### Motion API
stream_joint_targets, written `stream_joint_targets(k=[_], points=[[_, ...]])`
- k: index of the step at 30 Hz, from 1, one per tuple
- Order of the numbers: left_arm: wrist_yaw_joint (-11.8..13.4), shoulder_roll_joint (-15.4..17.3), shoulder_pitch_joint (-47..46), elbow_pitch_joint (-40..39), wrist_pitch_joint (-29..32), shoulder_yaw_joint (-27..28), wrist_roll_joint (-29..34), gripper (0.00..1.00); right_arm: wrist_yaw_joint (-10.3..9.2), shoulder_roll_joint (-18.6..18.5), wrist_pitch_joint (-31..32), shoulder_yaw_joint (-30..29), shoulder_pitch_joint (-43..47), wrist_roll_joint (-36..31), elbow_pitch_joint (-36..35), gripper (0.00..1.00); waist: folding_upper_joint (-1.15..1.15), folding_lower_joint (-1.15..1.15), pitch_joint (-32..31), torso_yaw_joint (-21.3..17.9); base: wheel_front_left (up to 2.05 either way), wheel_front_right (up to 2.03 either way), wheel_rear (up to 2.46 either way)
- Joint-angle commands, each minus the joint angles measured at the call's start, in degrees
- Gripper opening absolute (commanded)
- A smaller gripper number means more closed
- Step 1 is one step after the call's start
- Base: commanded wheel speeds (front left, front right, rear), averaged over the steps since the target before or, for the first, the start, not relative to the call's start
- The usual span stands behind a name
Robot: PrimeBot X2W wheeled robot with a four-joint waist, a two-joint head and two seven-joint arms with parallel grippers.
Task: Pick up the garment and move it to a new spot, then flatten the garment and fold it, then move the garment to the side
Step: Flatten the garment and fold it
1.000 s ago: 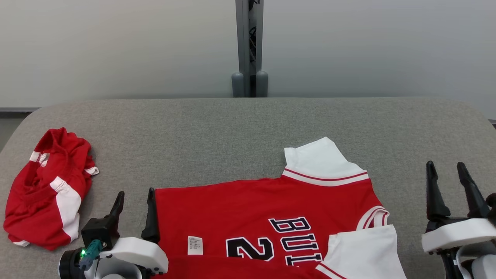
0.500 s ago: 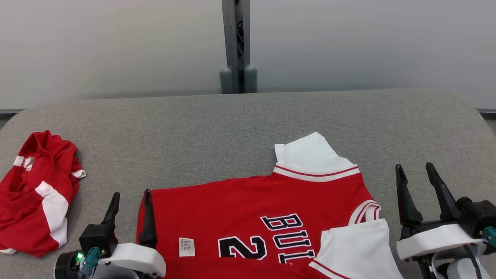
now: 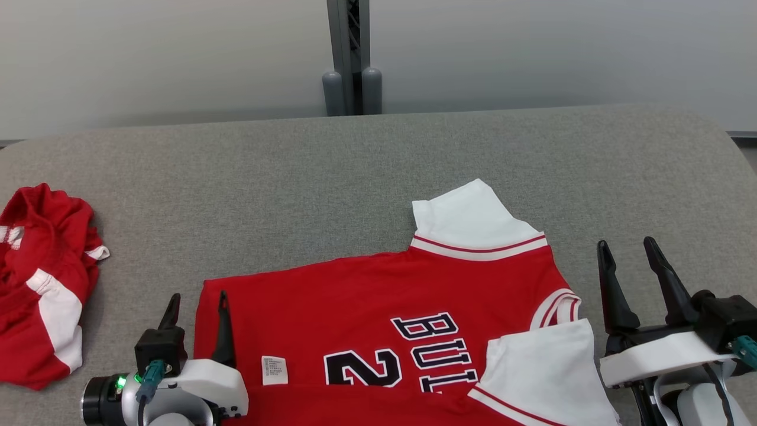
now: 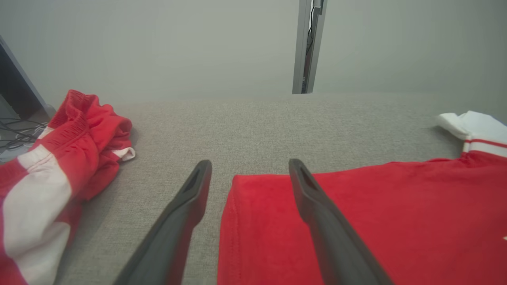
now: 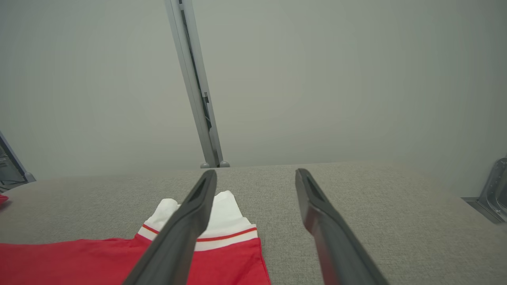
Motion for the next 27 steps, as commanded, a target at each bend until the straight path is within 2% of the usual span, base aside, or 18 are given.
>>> stream_joint_targets(k=[1,11,15,17,26,27], points=[[0.75,0.50,-2.25,1.78,-0.14,0.33,1.07,1.00,0.11,-0.28,-0.12,0.01,-0.92,0.34,-0.39,1.00,0.00,0.00,1.42,-0.38,0.00,0.00,0.00],[4.82,4.59,-15.08,20.89,1.32,-1.23,6.09,1.00,0.11,-0.15,-0.13,0.66,-3.04,2.09,-0.43,1.00,0.00,0.00,5.83,-1.71,0.00,0.00,0.00],[4.69,4.60,-17.18,24.55,1.71,-1.88,6.32,1.00,0.11,-0.10,-0.13,0.67,-3.51,2.48,-0.31,1.00,0.00,0.00,6.19,-1.90,0.00,0.00,0.00],[3.81,4.18,-18.71,26.93,1.35,-2.62,6.26,1.00,0.11,-0.16,-0.13,0.72,-3.69,2.71,-0.19,1.00,0.00,0.00,6.35,-1.97,0.00,0.00,0.00],[2.83,3.14,-20.67,31.16,0.40,-2.88,4.44,1.00,0.11,-0.15,-0.13,0.56,-3.93,2.33,0.27,1.00,0.00,0.00,6.30,-1.55,0.00,0.00,0.00],[2.64,3.06,-20.79,31.57,0.34,-2.83,4.21,0.91,0.11,-0.24,-0.13,0.60,-3.99,2.31,0.36,1.00,0.00,0.00,6.30,-1.49,0.00,0.00,0.00]])
